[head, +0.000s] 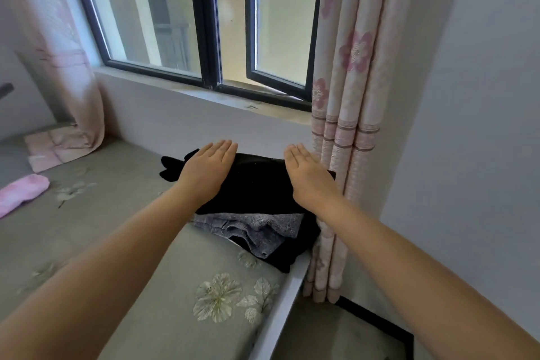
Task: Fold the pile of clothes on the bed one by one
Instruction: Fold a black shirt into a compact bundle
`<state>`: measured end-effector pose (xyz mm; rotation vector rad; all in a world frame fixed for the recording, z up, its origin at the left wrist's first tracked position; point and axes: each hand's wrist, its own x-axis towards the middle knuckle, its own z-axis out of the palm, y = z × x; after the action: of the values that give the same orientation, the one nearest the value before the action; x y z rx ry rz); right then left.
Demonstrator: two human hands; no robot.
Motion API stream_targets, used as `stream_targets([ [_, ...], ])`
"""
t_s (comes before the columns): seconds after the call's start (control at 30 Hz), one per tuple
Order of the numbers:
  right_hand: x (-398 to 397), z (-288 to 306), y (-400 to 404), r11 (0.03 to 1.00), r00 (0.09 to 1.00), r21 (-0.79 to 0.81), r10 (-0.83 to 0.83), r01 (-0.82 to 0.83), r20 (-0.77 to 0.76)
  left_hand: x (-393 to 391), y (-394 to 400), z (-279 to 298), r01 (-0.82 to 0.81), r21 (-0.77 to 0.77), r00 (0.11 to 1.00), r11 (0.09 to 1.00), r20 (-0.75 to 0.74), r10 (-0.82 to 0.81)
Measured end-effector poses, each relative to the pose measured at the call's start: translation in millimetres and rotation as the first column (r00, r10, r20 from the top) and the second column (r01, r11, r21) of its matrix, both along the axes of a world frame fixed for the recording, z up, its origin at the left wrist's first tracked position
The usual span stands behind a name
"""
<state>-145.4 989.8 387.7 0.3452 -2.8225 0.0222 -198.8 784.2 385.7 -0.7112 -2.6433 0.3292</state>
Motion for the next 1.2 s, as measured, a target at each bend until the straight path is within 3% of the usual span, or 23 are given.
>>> stream_targets([
  [0.3, -225, -53, -11, 0.972, 0.958, 0.050, 0.215, -0.228, 0.191, -163, -12, -61, -0.255, -0.005, 0.960, 0.967, 0.122, 0.253],
  [0.43, -324, -73, -33, 0.957, 0.927, 0.052, 0.262, -0.285, 0.268, -239, -27, -82, -0.335, 0.043, 0.924, 0.941, 0.211, 0.319],
  [0.5, -364, -76, -41, 0.949, 0.914, 0.022, 0.297, -0.315, 0.277, -270, -32, -81, -0.322, 0.108, 0.938, 0.941, 0.175, 0.301],
  [0.6, -398, -78, -41, 0.949, 0.922, 0.005, 0.306, -0.316, 0.238, -313, -37, -83, -0.160, 0.215, 0.986, 0.963, -0.006, 0.165],
  [0.67, -405, -82, -34, 0.966, 0.951, -0.003, 0.254, -0.258, 0.177, -338, -32, -86, -0.042, 0.244, 0.997, 0.969, -0.051, 0.056],
  [0.8, -402, -106, -4, 0.984, 0.973, -0.117, 0.111, -0.136, -0.201, -390, 4, -107, 0.102, 0.297, 0.994, 0.949, -0.065, -0.086],
  [0.83, -397, -120, 3, 0.989, 0.971, -0.110, 0.073, -0.100, -0.227, -400, 13, -118, 0.120, 0.290, 0.993, 0.949, -0.050, -0.110],
  [0.9, -383, -152, 10, 0.996, 0.992, -0.068, 0.044, -0.052, -0.116, -410, 26, -149, 0.143, 0.207, 0.987, 0.968, 0.048, -0.156],
  [0.97, -365, -190, 7, 1.000, 0.966, -0.006, 0.021, -0.020, 0.256, -405, 26, -189, 0.092, -0.011, 0.927, 0.996, 0.367, -0.081],
  [1.0, -356, -211, 5, 0.999, 0.880, 0.014, 0.024, -0.034, 0.475, -397, 22, -210, 0.069, -0.126, 0.848, 0.990, 0.529, 0.009],
  [1.07, -341, -246, 0, 0.998, 0.688, 0.014, 0.036, -0.068, 0.725, -375, 16, -242, 0.043, -0.307, 0.688, 0.951, 0.699, 0.194],
  [1.13, -331, -269, -6, 0.996, 0.658, 0.022, 0.042, -0.088, 0.752, -356, 15, -260, -0.023, -0.311, 0.618, 0.950, 0.742, 0.258],
  [1.2, -325, -279, -9, 0.996, 0.685, 0.022, 0.040, -0.081, 0.728, -346, 14, -265, -0.090, -0.272, 0.625, 0.958, 0.734, 0.267],
])
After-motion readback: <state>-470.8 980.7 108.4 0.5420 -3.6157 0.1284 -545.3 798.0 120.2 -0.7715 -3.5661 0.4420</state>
